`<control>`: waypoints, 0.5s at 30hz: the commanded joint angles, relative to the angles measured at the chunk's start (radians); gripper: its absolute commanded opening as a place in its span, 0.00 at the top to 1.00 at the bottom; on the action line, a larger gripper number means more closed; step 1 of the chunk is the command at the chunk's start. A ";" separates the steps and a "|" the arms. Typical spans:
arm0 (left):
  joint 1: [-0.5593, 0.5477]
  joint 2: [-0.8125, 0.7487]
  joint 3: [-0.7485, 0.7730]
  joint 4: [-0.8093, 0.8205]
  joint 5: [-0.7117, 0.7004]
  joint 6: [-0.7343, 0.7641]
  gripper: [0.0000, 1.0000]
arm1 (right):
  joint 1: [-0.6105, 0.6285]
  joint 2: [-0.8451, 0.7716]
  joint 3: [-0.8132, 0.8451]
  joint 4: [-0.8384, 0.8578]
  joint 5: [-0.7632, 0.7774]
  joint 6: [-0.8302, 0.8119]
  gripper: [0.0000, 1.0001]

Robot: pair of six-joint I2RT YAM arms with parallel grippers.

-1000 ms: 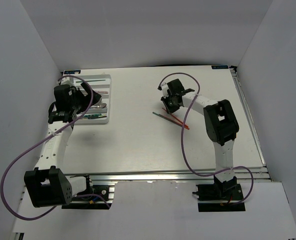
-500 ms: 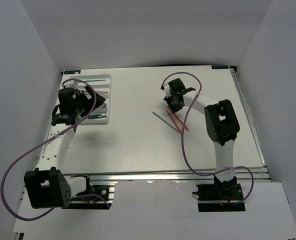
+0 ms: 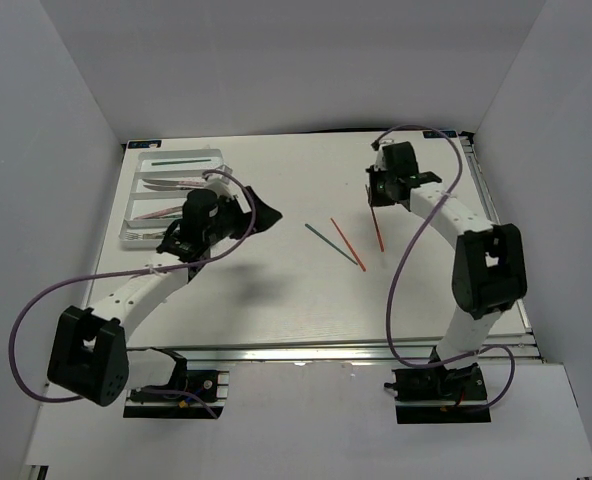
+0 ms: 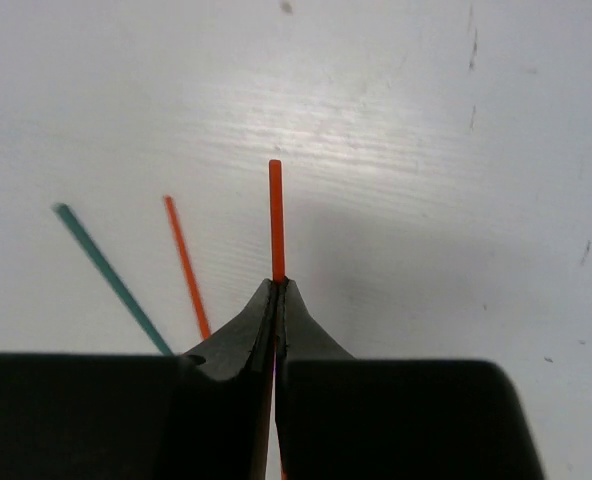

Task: Sort the eating utensils into containers

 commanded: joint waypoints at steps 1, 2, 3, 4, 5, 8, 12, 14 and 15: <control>-0.082 0.032 -0.014 0.230 0.103 -0.019 0.03 | -0.016 -0.116 -0.080 0.150 -0.172 0.147 1.00; -0.128 0.046 -0.014 0.303 0.126 -0.024 0.03 | -0.016 -0.171 -0.104 0.225 -0.217 0.216 1.00; -0.145 0.078 -0.012 0.342 0.149 -0.029 0.03 | -0.016 -0.197 -0.132 0.269 -0.271 0.256 1.00; -0.182 0.097 -0.005 0.380 0.190 -0.036 0.03 | -0.016 -0.225 -0.181 0.309 -0.358 0.299 1.00; -0.196 0.115 0.006 0.428 0.204 -0.047 0.03 | -0.016 -0.267 -0.201 0.393 -0.398 0.383 1.00; -0.230 0.186 0.047 0.501 0.252 -0.082 0.05 | 0.001 -0.329 -0.253 0.481 -0.506 0.481 1.00; -0.259 0.255 0.089 0.557 0.287 -0.116 0.09 | 0.034 -0.404 -0.299 0.547 -0.503 0.535 1.00; -0.277 0.289 0.116 0.533 0.277 -0.107 0.11 | 0.038 -0.427 -0.299 0.564 -0.518 0.547 1.00; -0.280 0.298 0.121 0.534 0.273 -0.108 0.11 | 0.051 -0.427 -0.292 0.561 -0.525 0.546 1.00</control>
